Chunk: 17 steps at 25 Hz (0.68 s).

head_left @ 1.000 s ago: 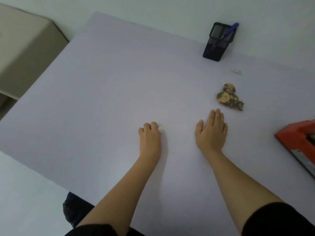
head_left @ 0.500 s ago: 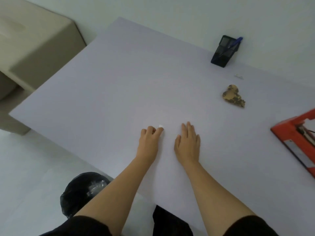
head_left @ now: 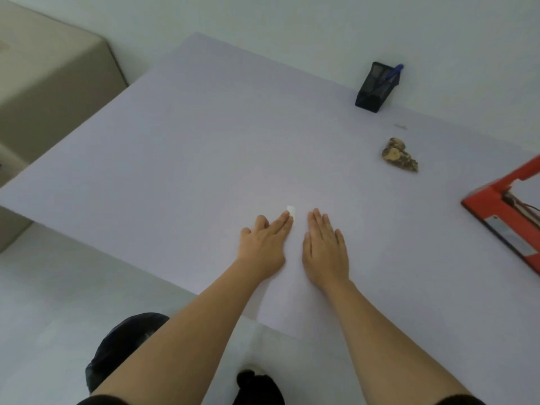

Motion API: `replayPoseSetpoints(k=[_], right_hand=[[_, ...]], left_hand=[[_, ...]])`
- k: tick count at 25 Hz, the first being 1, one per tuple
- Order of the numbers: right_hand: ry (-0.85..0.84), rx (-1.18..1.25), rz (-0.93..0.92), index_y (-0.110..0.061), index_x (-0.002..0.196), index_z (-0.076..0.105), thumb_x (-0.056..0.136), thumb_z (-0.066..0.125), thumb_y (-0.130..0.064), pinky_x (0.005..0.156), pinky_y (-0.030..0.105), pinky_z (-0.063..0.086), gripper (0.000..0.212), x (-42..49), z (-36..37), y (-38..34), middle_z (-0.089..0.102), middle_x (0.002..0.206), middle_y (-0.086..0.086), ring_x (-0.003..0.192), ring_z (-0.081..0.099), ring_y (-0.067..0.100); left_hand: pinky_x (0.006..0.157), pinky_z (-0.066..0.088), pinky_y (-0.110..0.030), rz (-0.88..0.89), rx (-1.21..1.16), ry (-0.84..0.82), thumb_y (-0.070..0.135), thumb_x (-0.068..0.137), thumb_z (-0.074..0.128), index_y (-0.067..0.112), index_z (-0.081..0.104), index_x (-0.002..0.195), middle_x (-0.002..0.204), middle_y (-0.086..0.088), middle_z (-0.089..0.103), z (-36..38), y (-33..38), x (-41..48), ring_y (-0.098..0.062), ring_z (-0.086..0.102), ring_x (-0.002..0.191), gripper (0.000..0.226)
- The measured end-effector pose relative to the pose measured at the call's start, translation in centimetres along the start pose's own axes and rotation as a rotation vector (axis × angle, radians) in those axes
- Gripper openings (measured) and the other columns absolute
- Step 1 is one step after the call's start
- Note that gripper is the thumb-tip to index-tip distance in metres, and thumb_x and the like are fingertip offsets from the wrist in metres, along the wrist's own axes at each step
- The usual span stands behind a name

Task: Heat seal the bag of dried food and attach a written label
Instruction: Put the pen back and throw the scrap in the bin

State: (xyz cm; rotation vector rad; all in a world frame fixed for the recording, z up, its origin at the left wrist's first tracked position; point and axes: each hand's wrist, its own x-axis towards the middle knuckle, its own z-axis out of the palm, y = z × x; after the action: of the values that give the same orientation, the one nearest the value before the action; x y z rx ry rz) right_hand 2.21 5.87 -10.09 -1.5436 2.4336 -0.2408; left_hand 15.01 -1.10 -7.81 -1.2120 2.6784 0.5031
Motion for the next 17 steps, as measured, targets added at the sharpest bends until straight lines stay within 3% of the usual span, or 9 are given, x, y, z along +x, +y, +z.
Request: replayPoseSetpoints(k=[2, 5, 8, 10, 12, 14, 17], right_hand=[[0.008, 0.005, 0.003, -0.017, 0.148, 0.013, 0.092, 0.011, -0.029, 0.118, 0.037, 0.007, 0.058, -0.2, 0.3, 0.0, 0.011, 0.158, -0.004, 0.146, 0.007, 0.012], [0.024, 0.017, -0.001, -0.016, 0.148, 0.017, 0.093, 0.014, -0.027, 0.118, 0.038, 0.008, 0.056, 0.0, 0.4, 0.1, 0.015, 0.158, -0.002, 0.146, 0.01, 0.013], [0.014, 0.027, 0.016, -0.016, 0.147, 0.019, 0.098, 0.023, -0.021, 0.118, 0.037, 0.008, 0.05, 0.1, 0.2, -0.1, 0.016, 0.158, -0.002, 0.146, 0.01, 0.013], [0.016, 0.024, 0.016, -0.016, 0.147, 0.02, 0.098, 0.025, -0.02, 0.118, 0.038, 0.008, 0.049, 0.0, 0.2, -0.1, 0.017, 0.157, -0.002, 0.146, 0.011, 0.014], [0.044, 0.015, 0.003, -0.013, 0.146, 0.024, 0.096, 0.023, -0.02, 0.117, 0.04, 0.011, 0.05, -0.1, 0.2, -0.2, 0.021, 0.156, 0.002, 0.145, 0.015, 0.017], [0.054, 0.003, 0.03, -0.008, 0.144, 0.027, 0.097, 0.025, -0.018, 0.117, 0.041, 0.014, 0.048, -0.1, 0.1, -0.8, 0.024, 0.155, 0.007, 0.145, 0.017, 0.022], [0.031, 0.071, 0.028, 0.0, 0.142, 0.027, 0.099, 0.024, -0.021, 0.117, 0.039, 0.015, 0.048, -1.1, 0.9, -5.3, 0.023, 0.155, 0.015, 0.145, 0.016, 0.027]], left_hand=[[0.082, 0.038, -0.036, 0.076, 0.051, 0.075, 0.017, 0.087, 0.038, 0.024, 0.022, 0.147, 0.155, 0.013, 0.022, 0.5, -0.8, -0.7, -0.024, 0.039, 0.119, 0.062], [0.075, 0.049, -0.037, 0.311, 0.067, 0.313, 0.034, 0.083, 0.042, 0.013, 0.059, 0.124, 0.131, 0.0, 0.06, 1.8, -2.7, -4.2, -0.029, 0.061, 0.107, 0.048], [0.096, 0.045, -0.04, 0.463, 0.156, 0.231, 0.064, 0.086, 0.038, 0.01, 0.056, 0.128, 0.136, -0.005, 0.055, 4.1, -5.2, -8.3, -0.029, 0.051, 0.125, 0.071], [0.101, 0.044, -0.044, 0.552, 0.228, 0.25, 0.055, 0.09, 0.044, 0.01, 0.053, 0.128, 0.138, -0.007, 0.053, 5.0, -6.2, -9.9, -0.03, 0.047, 0.128, 0.06], [0.098, 0.045, -0.046, 0.627, 0.222, 0.375, 0.027, 0.092, 0.055, 0.012, 0.057, 0.116, 0.131, -0.008, 0.059, 6.0, -6.7, -11.0, -0.031, 0.053, 0.123, 0.028], [0.097, 0.044, -0.043, 0.662, 0.135, 0.507, 0.011, 0.092, 0.054, 0.012, 0.059, 0.104, 0.12, -0.007, 0.066, 6.4, -6.9, -12.4, -0.028, 0.057, 0.115, 0.013], [0.088, 0.048, -0.038, 0.447, -0.052, 0.649, 0.005, 0.095, 0.045, 0.008, 0.057, 0.103, 0.104, -0.011, 0.071, 6.6, -8.1, -15.9, -0.026, 0.058, 0.103, 0.015]])
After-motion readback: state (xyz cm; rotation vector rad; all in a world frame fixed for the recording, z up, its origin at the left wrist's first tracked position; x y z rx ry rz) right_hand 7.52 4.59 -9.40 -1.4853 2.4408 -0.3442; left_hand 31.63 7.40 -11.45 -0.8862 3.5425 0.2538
